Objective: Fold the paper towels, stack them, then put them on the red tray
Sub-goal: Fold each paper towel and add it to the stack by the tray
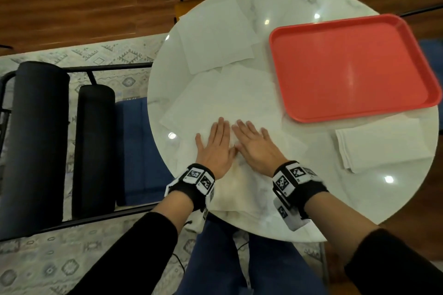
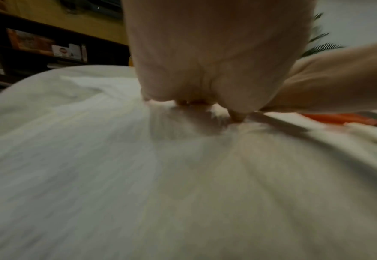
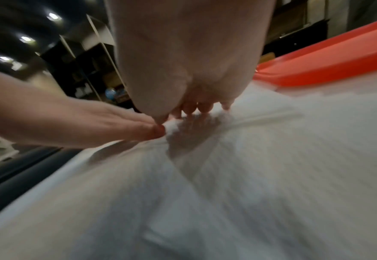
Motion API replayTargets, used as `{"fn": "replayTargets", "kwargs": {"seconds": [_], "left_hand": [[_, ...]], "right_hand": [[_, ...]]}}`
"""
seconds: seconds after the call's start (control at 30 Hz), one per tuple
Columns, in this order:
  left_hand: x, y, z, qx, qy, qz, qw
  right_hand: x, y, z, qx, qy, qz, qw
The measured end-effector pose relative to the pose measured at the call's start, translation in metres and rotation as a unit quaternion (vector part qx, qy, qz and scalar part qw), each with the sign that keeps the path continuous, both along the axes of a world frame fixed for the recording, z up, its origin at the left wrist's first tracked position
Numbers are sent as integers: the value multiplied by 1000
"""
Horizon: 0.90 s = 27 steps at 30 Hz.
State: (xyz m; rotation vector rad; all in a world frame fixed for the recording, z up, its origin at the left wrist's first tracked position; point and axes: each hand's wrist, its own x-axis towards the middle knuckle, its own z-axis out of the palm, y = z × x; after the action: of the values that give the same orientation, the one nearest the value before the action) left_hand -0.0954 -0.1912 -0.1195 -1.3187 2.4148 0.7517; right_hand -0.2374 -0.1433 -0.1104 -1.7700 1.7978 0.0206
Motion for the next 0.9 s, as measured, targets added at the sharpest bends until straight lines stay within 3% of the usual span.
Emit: {"fn": "replayTargets", "kwargs": {"seconds": [0.23, 0.4, 0.5, 0.57, 0.67, 0.77, 0.83, 0.9], "left_hand": [[10, 0, -9, -43, -32, -19, 998], [-2, -4, 8, -151, 31, 75, 985], [-12, -16, 27, -116, 37, 115, 986], [-20, -19, 46, -98, 63, 93, 989], [-30, -12, 83, -18, 182, 50, 982], [-37, -1, 118, 64, 307, 77, 946], [-41, 4, 133, 85, 354, 121, 924], [-47, 10, 139, 107, 378, 155, 907]], "right_hand": [[-47, 19, -11, 39, 69, -100, 992], [-46, 20, -7, 46, 74, -88, 992], [-43, 14, 5, 36, 89, -92, 991], [-42, 8, 22, 6, 73, -99, 992], [-55, 5, 56, 2, 12, -117, 993], [-89, 19, 87, -14, -102, -172, 980], [-115, 37, 102, -38, -227, -228, 946], [-139, 58, 109, -55, -345, -316, 882]]}}
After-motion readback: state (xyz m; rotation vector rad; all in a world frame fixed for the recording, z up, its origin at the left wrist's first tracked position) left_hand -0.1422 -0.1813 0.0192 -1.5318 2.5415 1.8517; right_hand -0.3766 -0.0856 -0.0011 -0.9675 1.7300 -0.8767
